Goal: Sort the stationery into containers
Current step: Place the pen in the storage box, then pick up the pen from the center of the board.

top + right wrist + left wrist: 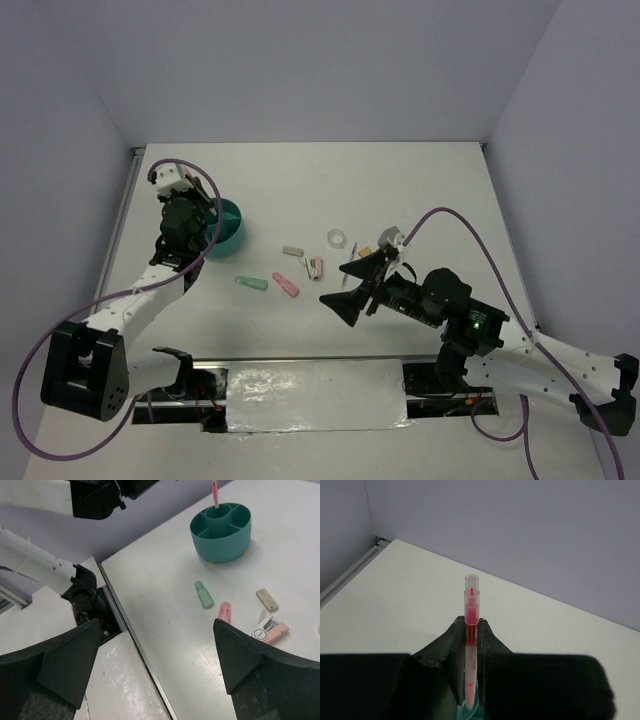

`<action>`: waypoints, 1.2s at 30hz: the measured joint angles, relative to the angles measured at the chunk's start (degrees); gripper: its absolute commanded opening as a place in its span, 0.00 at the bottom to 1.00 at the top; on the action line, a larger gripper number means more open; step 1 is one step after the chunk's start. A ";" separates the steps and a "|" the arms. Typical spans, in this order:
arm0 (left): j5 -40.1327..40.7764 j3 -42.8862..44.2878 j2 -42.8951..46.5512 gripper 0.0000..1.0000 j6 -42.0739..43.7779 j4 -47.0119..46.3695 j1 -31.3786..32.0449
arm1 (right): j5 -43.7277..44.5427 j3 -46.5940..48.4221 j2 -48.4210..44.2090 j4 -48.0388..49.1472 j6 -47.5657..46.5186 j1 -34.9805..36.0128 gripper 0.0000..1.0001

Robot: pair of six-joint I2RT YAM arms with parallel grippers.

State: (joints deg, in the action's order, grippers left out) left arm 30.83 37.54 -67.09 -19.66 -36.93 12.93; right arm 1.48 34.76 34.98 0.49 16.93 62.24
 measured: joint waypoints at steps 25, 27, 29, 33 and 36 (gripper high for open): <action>-1.07 -5.57 -7.06 0.66 -1.99 -5.66 -0.92 | -0.33 0.00 3.30 -0.09 -0.37 -0.04 1.00; -1.07 -5.55 -6.23 0.76 -2.75 -5.09 -0.92 | -0.15 0.00 3.30 -0.09 -0.46 -0.04 1.00; -1.07 -5.49 -5.40 0.83 -3.28 -4.07 -0.96 | 0.26 0.00 3.30 -0.13 -0.48 -0.02 1.00; -1.36 -4.28 -1.77 0.99 -6.03 3.32 -1.01 | 2.71 0.35 4.63 -1.22 0.26 -0.85 1.00; -2.45 0.57 2.08 0.99 -10.08 13.64 -1.01 | 6.21 2.10 8.37 -3.98 3.69 -3.96 1.00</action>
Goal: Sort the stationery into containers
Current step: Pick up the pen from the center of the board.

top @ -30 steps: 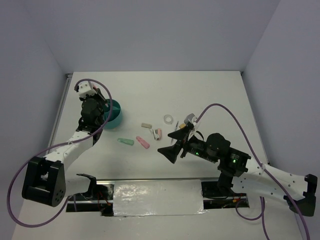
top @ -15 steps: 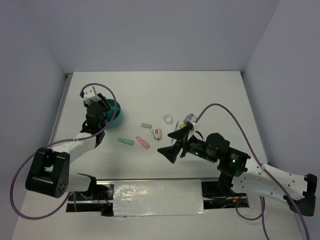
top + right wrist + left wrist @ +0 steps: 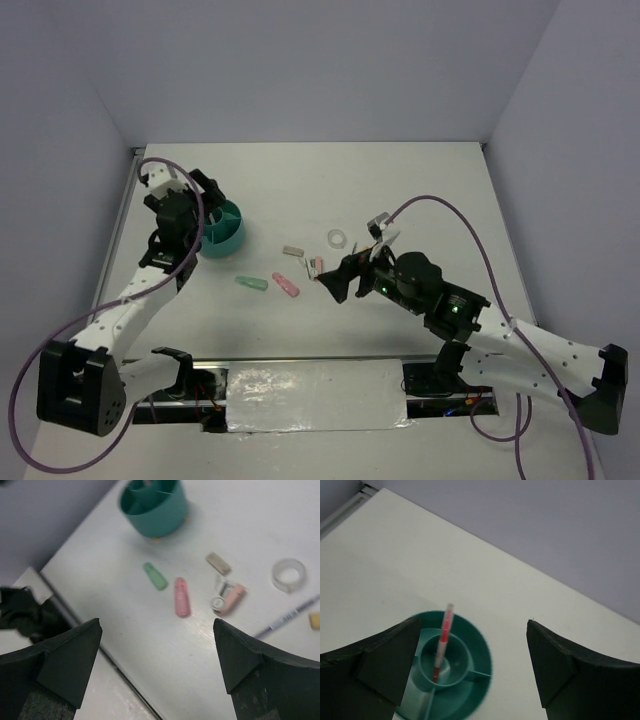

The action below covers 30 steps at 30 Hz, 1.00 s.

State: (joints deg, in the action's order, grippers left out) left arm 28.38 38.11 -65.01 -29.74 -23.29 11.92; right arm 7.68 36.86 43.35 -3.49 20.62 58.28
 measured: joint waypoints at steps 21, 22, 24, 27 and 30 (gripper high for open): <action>-17.38 15.69 26.03 0.99 -9.18 63.49 1.46 | 13.07 18.75 44.22 -22.16 21.42 -18.23 0.65; -17.75 16.31 27.08 0.99 -8.13 64.74 1.46 | 12.68 19.76 46.18 -22.29 21.44 -18.32 0.65; -18.43 17.77 29.09 0.99 -5.99 67.08 1.46 | 11.98 21.68 49.59 -22.47 21.64 -18.43 0.64; -18.91 18.75 31.26 0.99 -3.17 68.78 1.46 | 11.17 23.96 53.64 -22.69 21.97 -18.45 0.62; -20.00 17.79 31.43 0.99 -1.31 69.79 1.46 | 11.34 25.73 56.17 -23.56 22.45 -18.60 0.60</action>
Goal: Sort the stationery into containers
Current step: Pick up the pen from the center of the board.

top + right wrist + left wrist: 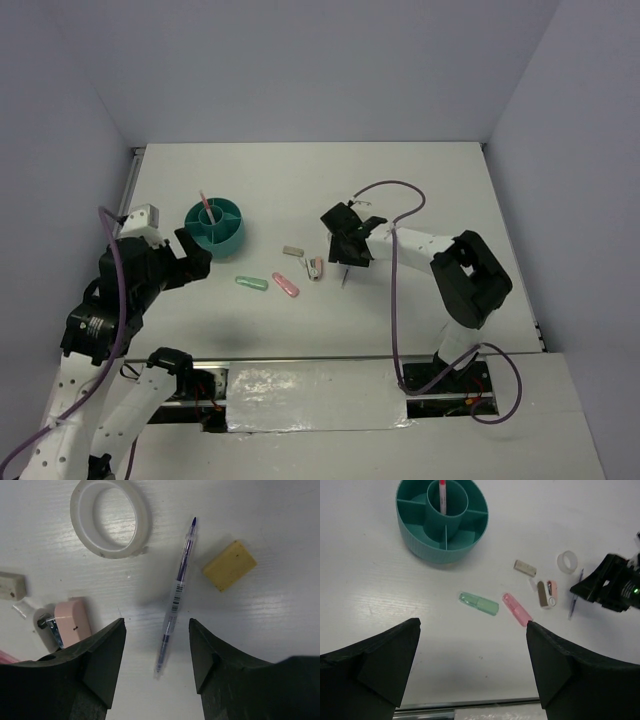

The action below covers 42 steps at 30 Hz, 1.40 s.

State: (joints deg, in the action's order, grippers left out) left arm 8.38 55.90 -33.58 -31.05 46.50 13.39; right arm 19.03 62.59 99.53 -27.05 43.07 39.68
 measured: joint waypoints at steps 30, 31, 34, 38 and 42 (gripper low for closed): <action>-0.55 -9.20 -19.65 0.94 -13.70 -12.87 14.01 | 2.91 -1.14 -19.54 -5.11 0.81 3.50 0.00; 1.03 -8.70 -23.80 0.92 -15.41 -13.90 17.20 | 3.23 -1.11 -23.67 -5.27 0.46 3.98 0.00; 5.01 -4.63 -36.63 0.90 -18.99 -15.13 22.64 | 4.35 -1.09 -33.83 -6.47 -0.52 4.52 0.00; 8.57 1.46 -50.71 0.86 -21.86 -17.18 23.98 | 5.09 -1.27 -41.70 -8.74 -2.23 5.20 0.00; 10.10 8.37 -60.63 0.81 -23.41 -17.66 24.63 | 6.01 -1.88 -45.05 -11.45 -3.65 5.57 0.00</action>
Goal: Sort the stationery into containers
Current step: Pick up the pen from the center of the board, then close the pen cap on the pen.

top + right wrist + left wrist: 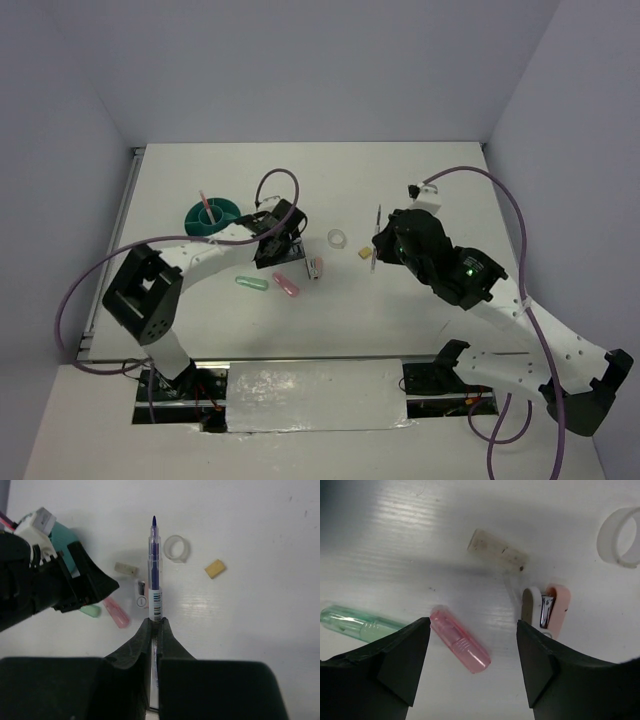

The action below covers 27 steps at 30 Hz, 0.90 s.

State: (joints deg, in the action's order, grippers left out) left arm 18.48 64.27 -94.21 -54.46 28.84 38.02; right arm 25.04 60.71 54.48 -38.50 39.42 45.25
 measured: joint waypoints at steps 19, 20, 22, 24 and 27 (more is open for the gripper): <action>2.58 10.14 -13.31 0.66 -7.13 4.09 1.44 | 0.61 -4.85 -1.33 -2.10 -3.54 -0.02 0.00; 2.71 10.40 -13.75 0.66 -7.37 4.22 1.44 | 0.55 -5.16 -1.33 -2.10 -3.61 -0.02 0.00; 2.82 10.82 -14.51 0.66 -7.58 4.26 1.46 | 0.35 -5.68 -1.33 -1.97 -3.89 -0.02 0.00; 3.02 11.10 -15.02 0.66 -7.96 4.48 1.46 | 0.07 -5.90 -1.33 -1.92 -4.17 -0.02 0.00; 3.19 11.50 -15.45 0.64 -8.70 4.72 1.46 | -0.24 -5.92 -1.36 -1.70 -4.50 0.00 0.00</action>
State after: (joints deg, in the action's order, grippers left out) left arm 21.67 75.77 -109.67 -63.16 33.56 39.48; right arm 24.80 54.78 53.12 -40.21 34.92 45.25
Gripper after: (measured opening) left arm 0.659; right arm 0.034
